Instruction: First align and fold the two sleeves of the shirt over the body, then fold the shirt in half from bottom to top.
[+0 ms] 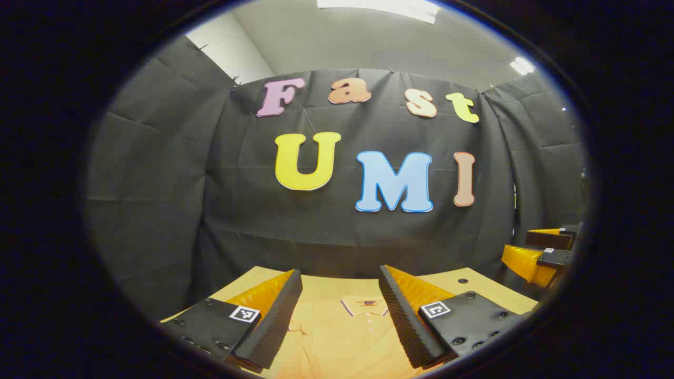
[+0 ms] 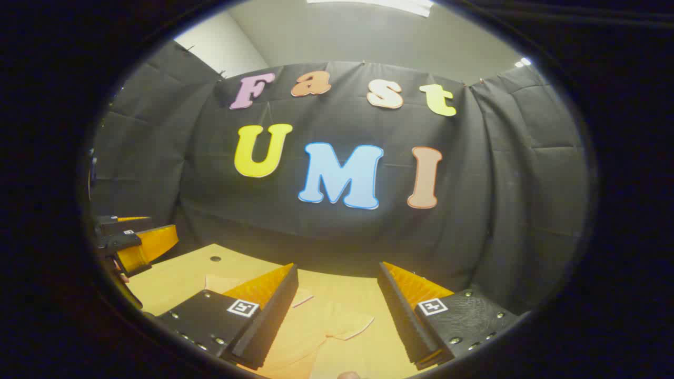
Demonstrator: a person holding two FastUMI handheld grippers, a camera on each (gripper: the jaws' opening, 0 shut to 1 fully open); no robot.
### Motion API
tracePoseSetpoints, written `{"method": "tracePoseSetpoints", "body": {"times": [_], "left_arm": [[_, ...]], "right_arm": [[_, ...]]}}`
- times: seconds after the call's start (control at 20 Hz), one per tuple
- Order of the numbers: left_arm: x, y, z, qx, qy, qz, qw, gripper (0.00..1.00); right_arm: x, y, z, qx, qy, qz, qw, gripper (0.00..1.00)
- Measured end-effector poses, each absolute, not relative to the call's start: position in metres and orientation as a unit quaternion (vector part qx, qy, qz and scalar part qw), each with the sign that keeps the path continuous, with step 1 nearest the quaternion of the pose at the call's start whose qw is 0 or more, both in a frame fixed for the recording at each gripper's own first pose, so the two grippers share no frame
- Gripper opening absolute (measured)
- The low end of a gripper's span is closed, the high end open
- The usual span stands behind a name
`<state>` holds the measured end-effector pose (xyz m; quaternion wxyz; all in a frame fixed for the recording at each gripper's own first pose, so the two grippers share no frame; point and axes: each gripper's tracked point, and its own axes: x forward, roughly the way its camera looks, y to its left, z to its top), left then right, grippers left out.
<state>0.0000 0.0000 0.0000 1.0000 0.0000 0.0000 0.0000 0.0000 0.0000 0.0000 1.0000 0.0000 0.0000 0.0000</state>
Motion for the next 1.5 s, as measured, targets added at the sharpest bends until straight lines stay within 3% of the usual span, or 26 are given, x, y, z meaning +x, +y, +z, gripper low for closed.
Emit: {"method": "tracePoseSetpoints", "body": {"times": [0.25, 0.4, 0.55, 0.6, 0.9, 1.5], "left_arm": [[0.017, -0.001, 0.008, 0.007, -0.007, -0.020, 1.000, 0.95], [0.021, -0.004, 0.008, 0.005, -0.007, -0.026, 1.000, 0.99], [0.023, -0.008, 0.004, 0.003, -0.005, -0.031, 0.999, 0.95], [0.023, -0.010, 0.004, 0.003, -0.006, -0.033, 0.999, 0.99], [0.031, -0.010, 0.000, 0.000, -0.003, -0.032, 0.999, 0.95], [0.054, -0.002, -0.027, 0.000, 0.025, -0.012, 1.000, 0.99]], "right_arm": [[0.004, -0.004, -0.006, 0.006, 0.011, -0.025, 1.000, 0.94], [0.004, -0.001, -0.007, 0.004, 0.012, -0.024, 1.000, 0.94], [0.004, -0.002, -0.003, 0.008, 0.007, -0.027, 1.000, 0.94], [0.005, -0.003, -0.003, 0.009, 0.007, -0.028, 1.000, 0.94], [0.012, -0.004, -0.004, 0.011, 0.010, -0.027, 1.000, 0.94], [0.072, -0.020, -0.073, 0.036, 0.105, -0.021, 0.994, 0.94]]}}
